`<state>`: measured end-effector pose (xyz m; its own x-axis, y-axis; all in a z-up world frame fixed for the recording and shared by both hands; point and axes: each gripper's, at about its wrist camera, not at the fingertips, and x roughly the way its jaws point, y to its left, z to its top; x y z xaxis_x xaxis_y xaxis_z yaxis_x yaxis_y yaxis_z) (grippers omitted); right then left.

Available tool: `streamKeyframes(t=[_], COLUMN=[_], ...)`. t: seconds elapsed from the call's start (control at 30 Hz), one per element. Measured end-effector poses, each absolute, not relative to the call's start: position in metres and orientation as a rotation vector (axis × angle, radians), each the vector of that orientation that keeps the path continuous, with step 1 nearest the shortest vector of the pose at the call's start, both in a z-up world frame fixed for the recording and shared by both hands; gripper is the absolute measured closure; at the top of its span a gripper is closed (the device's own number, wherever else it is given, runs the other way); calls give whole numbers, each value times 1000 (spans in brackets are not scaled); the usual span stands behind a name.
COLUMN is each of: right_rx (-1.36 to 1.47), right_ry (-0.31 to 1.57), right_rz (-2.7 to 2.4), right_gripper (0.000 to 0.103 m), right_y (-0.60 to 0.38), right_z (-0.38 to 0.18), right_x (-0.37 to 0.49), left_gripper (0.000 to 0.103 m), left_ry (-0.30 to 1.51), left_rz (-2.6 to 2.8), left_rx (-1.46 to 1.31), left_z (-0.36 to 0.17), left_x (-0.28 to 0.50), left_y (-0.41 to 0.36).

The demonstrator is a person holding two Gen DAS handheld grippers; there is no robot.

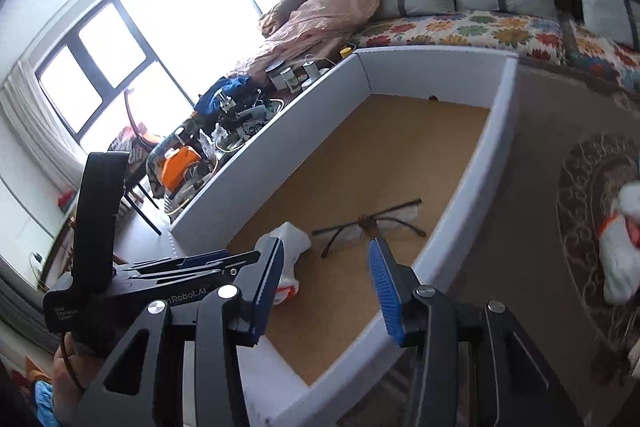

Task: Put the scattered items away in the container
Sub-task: 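Carry glove and glasses into the white box and open both tools, then move the left tool back to the glittery silver bow clip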

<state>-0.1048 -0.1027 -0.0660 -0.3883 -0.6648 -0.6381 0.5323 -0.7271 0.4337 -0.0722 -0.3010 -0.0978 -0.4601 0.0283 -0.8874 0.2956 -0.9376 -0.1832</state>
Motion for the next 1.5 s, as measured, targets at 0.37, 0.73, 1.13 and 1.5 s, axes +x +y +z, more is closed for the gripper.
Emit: streamKeyframes(t=[0.37,0.73,1.13,1.5], right_rx=[1084,1055,1068,1076], right_ry=[-280,-426,-678,-676], right_rz=[-2226,-2412,-2605,-2674], right_gripper=[57,57,57,57], right_y=[-34,80,201,219], right_z=[-81,-88,-107,-109], right_x=[-66,-39,-7,7], left_gripper=[60,60,59,55], left_ry=[430,148,-187,-275], left_rz=[-2605,-2762,-2884,-2946], left_rx=[1593,1559,1495,1374], left_z=[-93,-63,-42,-30], left_x=[-55,-39,-25,-18], left_y=[-234,-113,-7,29])
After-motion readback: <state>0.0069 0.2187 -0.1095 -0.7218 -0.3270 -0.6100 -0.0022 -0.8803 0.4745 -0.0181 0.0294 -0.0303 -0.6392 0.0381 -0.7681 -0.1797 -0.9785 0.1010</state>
